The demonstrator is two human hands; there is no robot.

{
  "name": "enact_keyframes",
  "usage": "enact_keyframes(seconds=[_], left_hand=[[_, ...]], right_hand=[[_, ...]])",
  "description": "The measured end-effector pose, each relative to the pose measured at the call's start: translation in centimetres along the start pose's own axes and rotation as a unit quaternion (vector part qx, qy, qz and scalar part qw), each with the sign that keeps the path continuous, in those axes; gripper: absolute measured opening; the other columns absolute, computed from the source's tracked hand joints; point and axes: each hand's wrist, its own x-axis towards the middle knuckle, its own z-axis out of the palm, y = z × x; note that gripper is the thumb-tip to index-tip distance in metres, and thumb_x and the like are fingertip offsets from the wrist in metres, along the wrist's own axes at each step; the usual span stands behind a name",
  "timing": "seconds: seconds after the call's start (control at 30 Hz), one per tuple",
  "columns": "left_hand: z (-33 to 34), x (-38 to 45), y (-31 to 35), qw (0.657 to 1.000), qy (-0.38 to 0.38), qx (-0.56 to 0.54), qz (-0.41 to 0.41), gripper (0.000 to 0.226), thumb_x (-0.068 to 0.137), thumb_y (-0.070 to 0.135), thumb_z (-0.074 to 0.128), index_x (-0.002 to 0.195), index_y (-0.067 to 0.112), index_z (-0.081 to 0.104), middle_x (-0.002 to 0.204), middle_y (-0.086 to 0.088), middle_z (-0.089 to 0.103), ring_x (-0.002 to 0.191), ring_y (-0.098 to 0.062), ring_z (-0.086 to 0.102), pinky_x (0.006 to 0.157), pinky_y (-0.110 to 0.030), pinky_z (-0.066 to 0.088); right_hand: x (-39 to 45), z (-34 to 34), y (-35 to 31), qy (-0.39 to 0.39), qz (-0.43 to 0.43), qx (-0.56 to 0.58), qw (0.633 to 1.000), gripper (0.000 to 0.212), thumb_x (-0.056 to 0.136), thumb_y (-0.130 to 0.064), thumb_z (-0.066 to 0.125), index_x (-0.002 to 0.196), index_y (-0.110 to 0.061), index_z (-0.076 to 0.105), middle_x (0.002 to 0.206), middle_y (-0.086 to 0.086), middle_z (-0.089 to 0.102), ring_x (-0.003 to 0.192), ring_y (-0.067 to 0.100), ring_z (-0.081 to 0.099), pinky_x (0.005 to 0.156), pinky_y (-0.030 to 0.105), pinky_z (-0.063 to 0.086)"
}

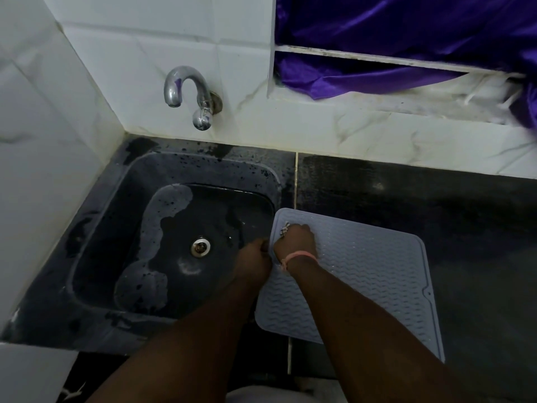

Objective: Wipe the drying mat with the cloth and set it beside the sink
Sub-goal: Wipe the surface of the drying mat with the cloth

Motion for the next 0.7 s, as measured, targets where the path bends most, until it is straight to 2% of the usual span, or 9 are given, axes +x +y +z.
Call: enact_keyframes(seconds=[0.1,0.17,0.23,0.37,0.47,0.57,0.6,0.67,0.7], left_hand=[[0.0,0.0,-0.1,1.000,-0.005,0.006,0.025,0.027,0.089,0.013,0.063,0.116,0.008,0.066,0.113,-0.010,0.071,0.104,-0.026,0.067,0.088,-0.029,0.048],[0.0,0.2,-0.4,1.000,-0.006,0.010,0.029,0.026,0.089,0.014,0.065,0.115,0.009,0.065,0.112,-0.010,0.071,0.104,-0.026,0.067,0.089,-0.032,0.050],[0.2,0.5,-0.6,0.999,-0.011,0.019,0.025,0.025,0.091,0.012,0.061,0.116,0.010,0.065,0.113,-0.010,0.070,0.106,-0.026,0.066,0.091,-0.033,0.050],[0.4,1.0,0.4,1.000,0.012,0.024,-0.012,0.036,0.101,0.022,0.048,0.135,0.010,0.051,0.124,-0.010,0.064,0.110,-0.026,0.063,0.096,-0.034,0.047],[0.8,1.4,0.8,0.999,0.045,0.013,-0.014,0.037,0.103,0.025,0.044,0.138,0.015,0.048,0.124,-0.011,0.063,0.111,-0.026,0.061,0.095,-0.037,0.046],[1.5,1.8,1.8,0.997,0.052,0.025,0.046,0.025,0.097,0.021,0.050,0.119,0.025,0.061,0.114,-0.005,0.067,0.107,-0.026,0.064,0.092,-0.038,0.049],[1.9,1.7,2.3,0.997,0.049,0.022,0.057,0.025,0.096,0.017,0.050,0.117,0.024,0.063,0.115,-0.005,0.067,0.107,-0.026,0.063,0.093,-0.036,0.049],[3.2,1.3,3.5,0.996,0.029,0.039,0.070,0.034,0.096,0.008,0.050,0.127,0.017,0.060,0.124,-0.007,0.062,0.115,-0.026,0.059,0.097,-0.032,0.046],[3.8,1.1,4.1,0.995,0.018,0.043,0.092,0.033,0.097,0.011,0.049,0.128,0.019,0.059,0.127,-0.006,0.060,0.117,-0.023,0.057,0.099,-0.028,0.044]], right_hand=[[-0.3,0.6,-1.2,-0.007,-0.011,0.008,1.000,0.020,0.078,-0.026,0.063,0.086,-0.008,0.066,0.091,0.011,0.063,0.088,0.026,0.060,0.077,0.031,0.050],[-0.3,0.5,-1.5,-0.018,-0.006,0.024,1.000,0.016,0.079,-0.023,0.064,0.085,-0.008,0.065,0.088,0.009,0.060,0.083,0.025,0.058,0.075,0.030,0.051],[0.0,0.2,-1.4,-0.042,0.001,0.065,0.997,0.010,0.081,-0.019,0.064,0.076,-0.010,0.065,0.077,0.006,0.061,0.075,0.022,0.060,0.066,0.027,0.049],[-0.9,0.1,-1.6,-0.065,0.010,0.133,0.989,0.019,0.087,-0.022,0.061,0.068,-0.017,0.062,0.065,-0.001,0.059,0.064,0.017,0.057,0.058,0.023,0.041],[-1.6,-0.5,-1.3,-0.042,0.016,0.150,0.988,0.014,0.086,-0.021,0.059,0.075,-0.016,0.065,0.074,0.002,0.063,0.077,0.022,0.063,0.068,0.025,0.045],[-1.3,-2.7,1.4,0.009,0.022,0.131,0.991,0.017,0.089,-0.018,0.053,0.092,-0.012,0.069,0.094,0.010,0.070,0.095,0.027,0.065,0.083,0.029,0.047],[-1.3,-3.7,2.5,0.023,0.038,0.149,0.988,0.019,0.089,-0.016,0.052,0.092,-0.009,0.069,0.096,0.011,0.070,0.096,0.028,0.065,0.085,0.029,0.047],[-1.6,-5.3,5.4,0.046,0.075,0.166,0.982,0.020,0.089,-0.014,0.052,0.086,-0.004,0.069,0.091,0.013,0.070,0.092,0.029,0.065,0.084,0.031,0.050],[-1.8,-5.9,6.8,0.060,0.090,0.163,0.981,0.021,0.089,-0.013,0.052,0.086,-0.002,0.070,0.090,0.015,0.070,0.091,0.030,0.064,0.085,0.033,0.051]])
